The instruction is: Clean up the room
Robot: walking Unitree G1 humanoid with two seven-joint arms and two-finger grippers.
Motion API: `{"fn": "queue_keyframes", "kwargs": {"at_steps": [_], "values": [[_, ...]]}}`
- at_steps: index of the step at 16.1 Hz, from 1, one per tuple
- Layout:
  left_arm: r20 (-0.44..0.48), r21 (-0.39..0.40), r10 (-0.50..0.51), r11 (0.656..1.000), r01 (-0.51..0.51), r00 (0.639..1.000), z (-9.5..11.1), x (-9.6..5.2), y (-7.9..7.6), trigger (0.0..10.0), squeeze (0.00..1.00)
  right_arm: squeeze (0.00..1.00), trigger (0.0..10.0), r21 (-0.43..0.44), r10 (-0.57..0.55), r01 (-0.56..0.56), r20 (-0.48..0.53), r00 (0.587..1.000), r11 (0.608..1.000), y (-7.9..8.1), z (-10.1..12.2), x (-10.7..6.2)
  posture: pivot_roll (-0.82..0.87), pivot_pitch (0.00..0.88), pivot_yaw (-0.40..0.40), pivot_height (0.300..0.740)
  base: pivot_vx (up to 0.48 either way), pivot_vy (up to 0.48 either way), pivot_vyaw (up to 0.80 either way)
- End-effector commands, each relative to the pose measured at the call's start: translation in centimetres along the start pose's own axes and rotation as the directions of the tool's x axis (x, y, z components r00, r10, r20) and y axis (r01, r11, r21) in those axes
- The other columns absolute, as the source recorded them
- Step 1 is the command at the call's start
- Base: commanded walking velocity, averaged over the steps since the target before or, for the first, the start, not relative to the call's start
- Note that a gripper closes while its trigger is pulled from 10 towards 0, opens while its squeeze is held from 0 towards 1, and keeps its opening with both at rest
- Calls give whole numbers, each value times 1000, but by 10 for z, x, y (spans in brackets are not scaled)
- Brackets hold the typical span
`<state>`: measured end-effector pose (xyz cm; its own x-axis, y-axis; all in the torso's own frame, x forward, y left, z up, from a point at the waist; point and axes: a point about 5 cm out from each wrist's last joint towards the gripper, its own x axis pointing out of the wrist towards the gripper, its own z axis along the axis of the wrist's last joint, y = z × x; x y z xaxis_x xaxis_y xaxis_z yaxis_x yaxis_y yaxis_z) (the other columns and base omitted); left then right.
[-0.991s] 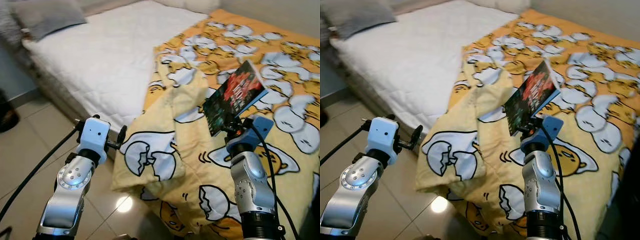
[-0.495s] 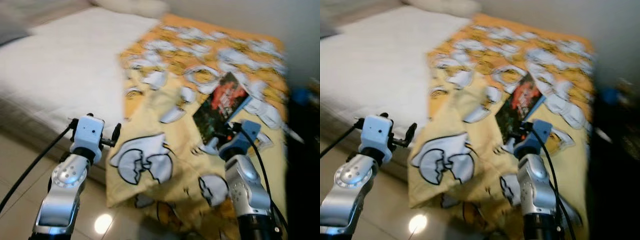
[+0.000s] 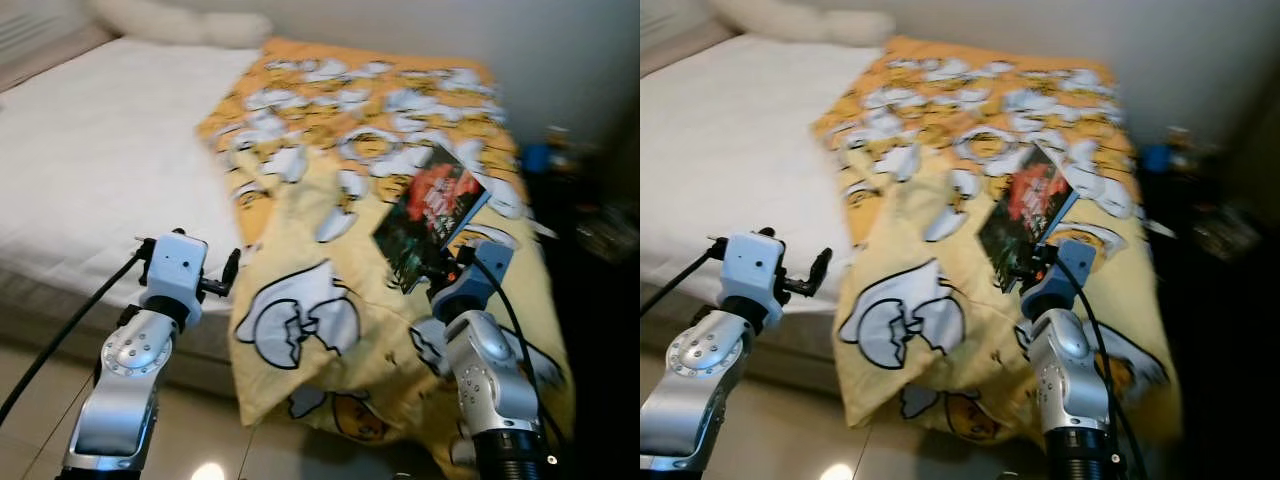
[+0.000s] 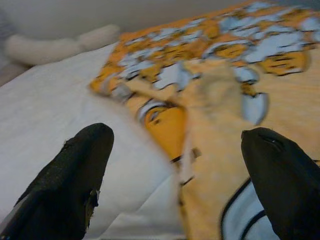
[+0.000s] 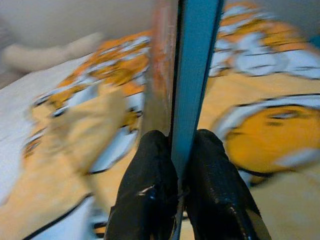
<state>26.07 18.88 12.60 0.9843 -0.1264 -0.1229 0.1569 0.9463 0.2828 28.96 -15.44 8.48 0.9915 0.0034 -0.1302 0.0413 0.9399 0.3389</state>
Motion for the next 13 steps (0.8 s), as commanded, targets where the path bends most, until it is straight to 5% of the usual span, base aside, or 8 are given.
{"fn": "queue_keyframes", "kwargs": {"at_steps": [1, 6, 13], "values": [[7, 6, -10, 1000, 10, 1000, 3, 1, -1, 10000, 0, 0, 10000, -5, -8, 8, 60, 998, 1000, -3, 16, 1, 19, 0, -8, 740, 0, 409, -800], [8, 10, -7, 1000, 7, 1000, 4, 2, 0, 10000, 0, 0, 10000, -9, 1, -1, 58, 998, 1000, -1, 16, 3, 19, 0, -8, 740, 0, 466, -671], [9, 11, -9, 1000, 9, 1000, 5, 5, -1, 10000, 0, 0, 10000, -23, 12, -11, 51, 999, 1000, -1, 16, 5, 19, 0, -11, 740, 0, 480, 0]]}}
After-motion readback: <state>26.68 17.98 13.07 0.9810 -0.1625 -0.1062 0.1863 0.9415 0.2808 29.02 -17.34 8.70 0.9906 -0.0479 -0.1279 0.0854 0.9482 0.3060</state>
